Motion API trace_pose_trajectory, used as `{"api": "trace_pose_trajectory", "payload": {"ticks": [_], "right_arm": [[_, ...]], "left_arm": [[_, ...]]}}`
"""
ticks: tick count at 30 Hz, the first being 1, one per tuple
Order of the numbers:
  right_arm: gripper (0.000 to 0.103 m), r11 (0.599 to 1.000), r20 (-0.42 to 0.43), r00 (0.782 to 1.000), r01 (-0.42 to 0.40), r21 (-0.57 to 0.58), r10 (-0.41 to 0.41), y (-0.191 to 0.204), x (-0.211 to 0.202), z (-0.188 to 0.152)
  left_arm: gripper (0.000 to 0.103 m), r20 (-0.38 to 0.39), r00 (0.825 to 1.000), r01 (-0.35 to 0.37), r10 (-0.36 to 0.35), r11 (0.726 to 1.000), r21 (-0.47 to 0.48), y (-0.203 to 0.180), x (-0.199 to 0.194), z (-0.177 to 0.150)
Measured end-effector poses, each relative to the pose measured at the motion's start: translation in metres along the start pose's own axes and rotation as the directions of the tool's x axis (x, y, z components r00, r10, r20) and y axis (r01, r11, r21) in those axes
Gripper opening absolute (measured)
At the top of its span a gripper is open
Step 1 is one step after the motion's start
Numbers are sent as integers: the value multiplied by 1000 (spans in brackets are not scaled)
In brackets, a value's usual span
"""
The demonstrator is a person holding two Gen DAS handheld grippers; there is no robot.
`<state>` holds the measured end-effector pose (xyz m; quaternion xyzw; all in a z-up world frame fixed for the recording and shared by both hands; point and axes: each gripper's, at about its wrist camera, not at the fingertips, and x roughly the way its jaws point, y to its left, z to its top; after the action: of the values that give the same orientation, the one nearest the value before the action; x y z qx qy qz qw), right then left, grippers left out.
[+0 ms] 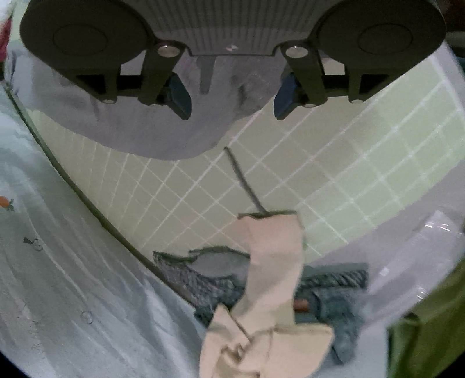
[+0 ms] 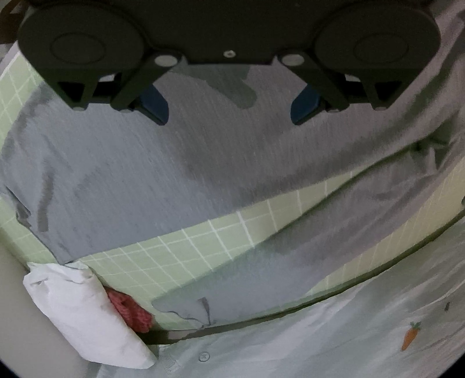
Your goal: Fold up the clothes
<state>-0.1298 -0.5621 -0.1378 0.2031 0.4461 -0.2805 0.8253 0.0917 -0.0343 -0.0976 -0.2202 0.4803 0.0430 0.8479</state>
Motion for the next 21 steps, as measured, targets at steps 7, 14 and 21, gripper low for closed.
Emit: {"api": "trace_pose_trajectory", "payload": {"ticks": [7, 14, 21], "right_arm": [[92, 999, 27, 1000, 4, 52, -5, 16, 16, 31], [92, 1000, 19, 1000, -15, 3, 15, 24, 16, 36], [92, 998, 2, 999, -48, -44, 48, 10, -2, 10]], "left_arm": [[61, -101, 994, 39, -39, 999, 0, -20, 55, 11], [17, 6, 995, 97, -98, 994, 58, -40, 37, 4], [16, 65, 977, 191, -203, 969, 158, -64, -17, -47]]}}
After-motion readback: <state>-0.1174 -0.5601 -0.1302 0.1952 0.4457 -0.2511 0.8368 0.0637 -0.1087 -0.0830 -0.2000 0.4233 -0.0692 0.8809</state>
